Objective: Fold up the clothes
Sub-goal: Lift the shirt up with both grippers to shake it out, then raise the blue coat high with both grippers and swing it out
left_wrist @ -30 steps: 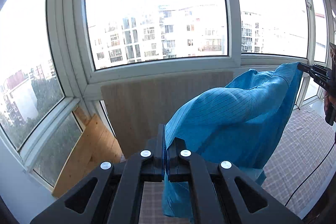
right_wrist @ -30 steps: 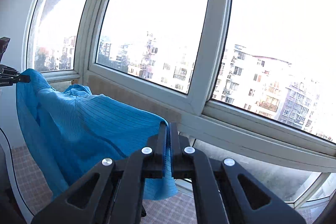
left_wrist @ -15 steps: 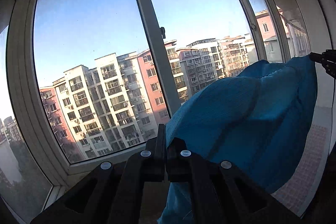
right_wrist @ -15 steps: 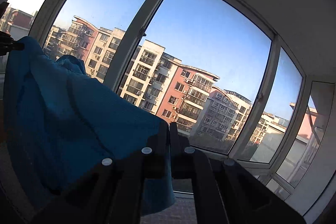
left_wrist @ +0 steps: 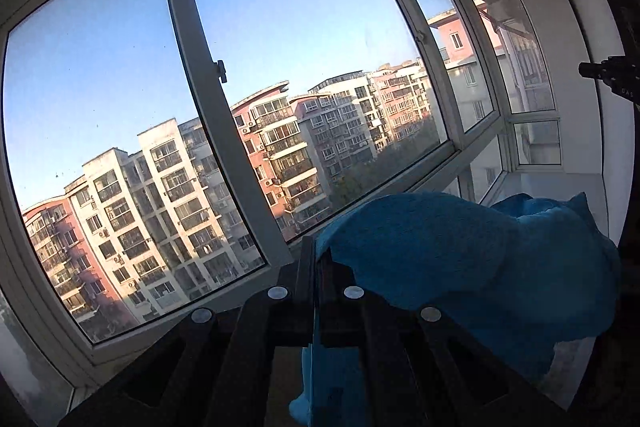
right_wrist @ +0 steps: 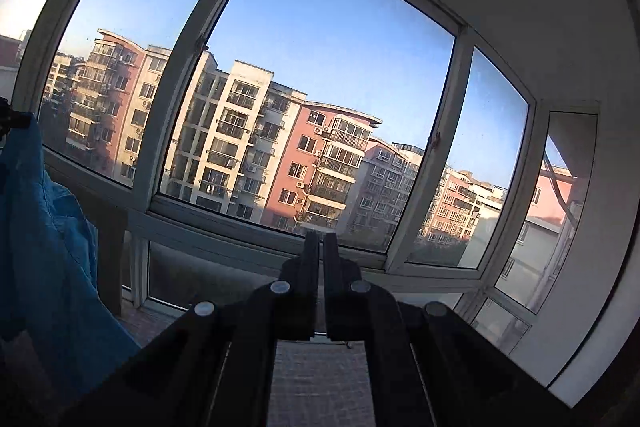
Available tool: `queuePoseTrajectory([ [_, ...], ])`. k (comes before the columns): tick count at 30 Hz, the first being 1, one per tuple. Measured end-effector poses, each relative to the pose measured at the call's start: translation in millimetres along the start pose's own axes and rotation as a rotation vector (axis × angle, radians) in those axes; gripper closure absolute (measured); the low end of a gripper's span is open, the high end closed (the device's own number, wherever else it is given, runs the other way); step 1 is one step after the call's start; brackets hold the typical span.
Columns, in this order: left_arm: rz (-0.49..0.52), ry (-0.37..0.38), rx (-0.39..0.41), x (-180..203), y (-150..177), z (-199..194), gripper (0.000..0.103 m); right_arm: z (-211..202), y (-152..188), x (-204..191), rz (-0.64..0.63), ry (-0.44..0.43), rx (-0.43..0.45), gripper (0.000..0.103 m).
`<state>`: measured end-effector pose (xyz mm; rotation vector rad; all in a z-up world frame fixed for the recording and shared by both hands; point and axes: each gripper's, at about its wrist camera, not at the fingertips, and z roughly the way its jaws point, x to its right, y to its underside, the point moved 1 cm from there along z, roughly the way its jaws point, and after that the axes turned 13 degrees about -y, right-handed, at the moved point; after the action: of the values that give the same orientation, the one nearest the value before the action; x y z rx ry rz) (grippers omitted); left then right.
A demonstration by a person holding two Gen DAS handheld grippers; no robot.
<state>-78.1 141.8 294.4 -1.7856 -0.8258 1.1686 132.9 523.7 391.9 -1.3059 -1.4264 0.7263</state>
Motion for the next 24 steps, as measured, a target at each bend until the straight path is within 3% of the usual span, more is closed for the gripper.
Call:
queuePoseTrajectory([
  [3, 0.032, 0.114, -0.21, 47.1, 70.1, 66.6, 0.103, 93.0, 97.6, -28.0, 0.024, -0.175, -0.245, 0.101],
  [4, 0.049, 0.119, -0.28, 61.2, 98.6, 85.3, 0.103, 119.3, 134.1, -41.3, 0.04, -0.243, -0.316, 0.101],
  [8, 0.055, 0.094, -0.532, 91.5, 222.7, 129.4, 0.103, 200.0, 267.6, -105.4, 0.145, -0.49, -0.529, 0.1],
  [12, -0.008, 0.04, -0.735, 70.9, 334.8, 139.6, 0.103, 221.8, 362.8, -184.2, 0.323, -0.698, -0.647, 0.098],
  [14, -0.045, 0.03, -0.804, 56.5, 369.8, 138.8, 0.103, 220.3, 388.3, -216.0, 0.383, -0.809, -0.684, 0.09],
  [16, -0.086, 0.026, -0.836, 40.7, 387.6, 135.3, 0.103, 209.0, 399.4, -250.9, 0.351, -0.865, -0.7, 0.077],
  [17, -0.099, 0.024, -0.841, 33.3, 393.0, 133.2, 0.103, 203.2, 403.4, -268.8, 0.33, -0.887, -0.705, 0.076],
  [19, -0.107, 0.029, -0.834, 24.5, 393.7, 133.3, 0.103, 195.1, 400.9, -283.2, 0.318, -0.898, -0.695, 0.074],
  [22, -0.108, 0.046, -0.811, 19.9, 389.0, 138.1, 0.103, 185.4, 392.8, -293.5, 0.315, -0.898, -0.672, 0.059],
  [24, -0.101, 0.059, -0.794, 19.5, 385.7, 138.1, 0.103, 181.3, 388.8, -295.1, 0.314, -0.891, -0.656, 0.056],
])
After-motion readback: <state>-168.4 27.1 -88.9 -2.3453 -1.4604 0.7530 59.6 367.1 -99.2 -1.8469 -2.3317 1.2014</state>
